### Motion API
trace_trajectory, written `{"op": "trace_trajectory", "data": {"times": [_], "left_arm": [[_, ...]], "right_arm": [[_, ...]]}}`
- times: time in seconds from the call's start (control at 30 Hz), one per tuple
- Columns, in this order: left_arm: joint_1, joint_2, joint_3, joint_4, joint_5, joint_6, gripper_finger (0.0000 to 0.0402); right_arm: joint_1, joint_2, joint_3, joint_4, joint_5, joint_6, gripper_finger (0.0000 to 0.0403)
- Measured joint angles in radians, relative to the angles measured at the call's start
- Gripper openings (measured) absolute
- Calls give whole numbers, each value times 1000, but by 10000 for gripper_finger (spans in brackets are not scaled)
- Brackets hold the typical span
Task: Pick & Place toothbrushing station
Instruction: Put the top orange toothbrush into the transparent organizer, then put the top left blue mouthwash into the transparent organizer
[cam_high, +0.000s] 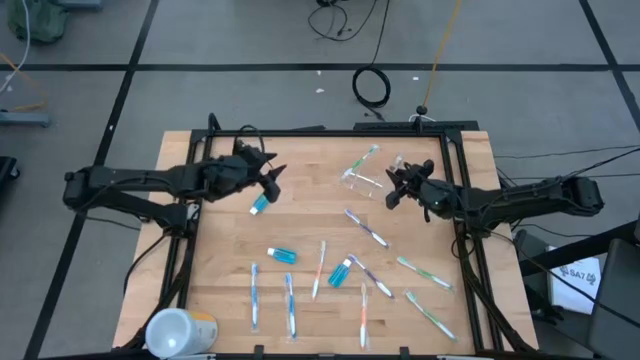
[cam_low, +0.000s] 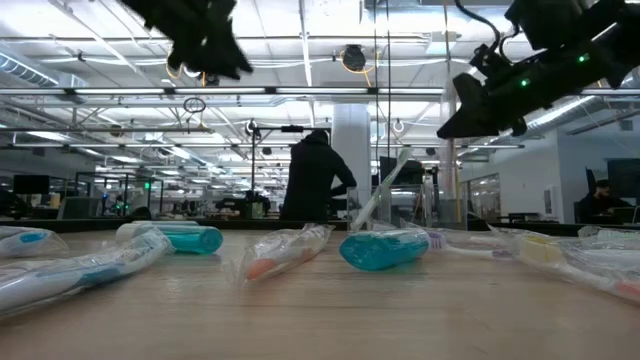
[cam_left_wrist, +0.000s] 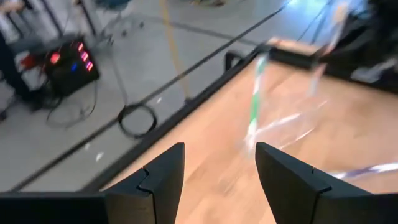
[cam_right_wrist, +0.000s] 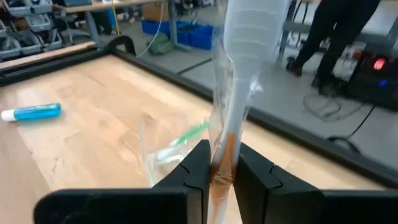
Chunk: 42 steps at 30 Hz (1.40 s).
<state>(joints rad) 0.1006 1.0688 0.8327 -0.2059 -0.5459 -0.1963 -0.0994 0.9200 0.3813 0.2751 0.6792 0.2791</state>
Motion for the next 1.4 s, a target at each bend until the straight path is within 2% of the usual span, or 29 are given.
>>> {"op": "trace_trajectory", "data": {"times": [0.2,0.33,0.5,0.63,0.8,1.03,1.2,1.4], "left_arm": [[62,-8,-123,44,-5,-98,196],[108,16,-128,46,-5,-107,194],[141,35,-129,30,9,-124,200],[171,64,-129,17,79,-168,204],[221,111,-129,-23,205,-216,199],[289,147,-129,-165,369,-289,200],[283,181,-129,-262,380,-342,203],[240,284,-129,-269,388,-399,195]], "right_arm": [[-50,28,-6,-43,-80,65,39],[-81,51,-25,-42,-109,76,46],[-104,67,-34,-43,-147,38,75],[-116,67,-34,-40,-211,23,104],[-118,67,-34,-40,-210,22,133],[-124,49,-34,72,-212,-11,143],[-124,31,-34,181,-212,-49,138],[-124,31,-34,213,-212,-108,138]]}}
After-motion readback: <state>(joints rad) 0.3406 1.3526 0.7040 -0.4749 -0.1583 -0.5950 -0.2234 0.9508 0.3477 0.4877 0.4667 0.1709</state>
